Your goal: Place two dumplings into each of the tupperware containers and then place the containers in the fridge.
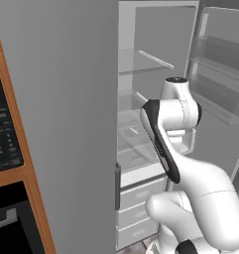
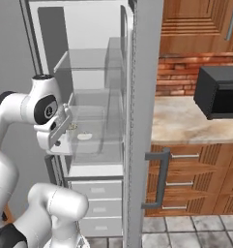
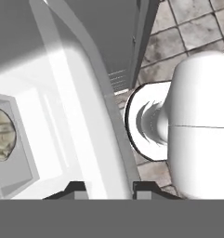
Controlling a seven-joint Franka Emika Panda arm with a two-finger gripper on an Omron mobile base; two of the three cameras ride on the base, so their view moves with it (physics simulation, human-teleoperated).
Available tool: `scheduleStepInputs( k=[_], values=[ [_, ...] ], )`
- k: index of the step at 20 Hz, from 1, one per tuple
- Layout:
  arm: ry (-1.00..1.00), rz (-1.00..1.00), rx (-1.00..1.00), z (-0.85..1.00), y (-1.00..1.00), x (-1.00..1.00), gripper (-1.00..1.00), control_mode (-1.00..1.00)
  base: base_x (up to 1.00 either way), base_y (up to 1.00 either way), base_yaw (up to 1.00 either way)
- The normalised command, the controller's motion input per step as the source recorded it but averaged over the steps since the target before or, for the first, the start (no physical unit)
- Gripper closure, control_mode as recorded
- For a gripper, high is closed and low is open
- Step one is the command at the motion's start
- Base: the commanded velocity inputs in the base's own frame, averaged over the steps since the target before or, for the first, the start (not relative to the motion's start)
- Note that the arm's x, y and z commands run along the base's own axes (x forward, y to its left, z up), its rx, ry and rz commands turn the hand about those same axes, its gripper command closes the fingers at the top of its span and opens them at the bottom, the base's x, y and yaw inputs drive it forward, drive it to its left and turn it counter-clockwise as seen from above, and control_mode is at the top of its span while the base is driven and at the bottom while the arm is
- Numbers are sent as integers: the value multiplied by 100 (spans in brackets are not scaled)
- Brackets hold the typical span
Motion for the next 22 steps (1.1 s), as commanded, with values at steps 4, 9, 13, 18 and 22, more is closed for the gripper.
scheduleStepInputs(
  k=[4,9,13,18,22],
  values=[
    [0,0,0,0,0,0,100,100,51,-1,0],
    [0,0,0,0,0,0,100,100,13,-1,0],
    [0,0,0,0,0,0,100,100,0,0,0],
    [-16,0,2,0,-16,-16,100,-100,0,0,0],
    [-38,0,9,0,-36,-36,100,-100,0,0,0]
  ],
)
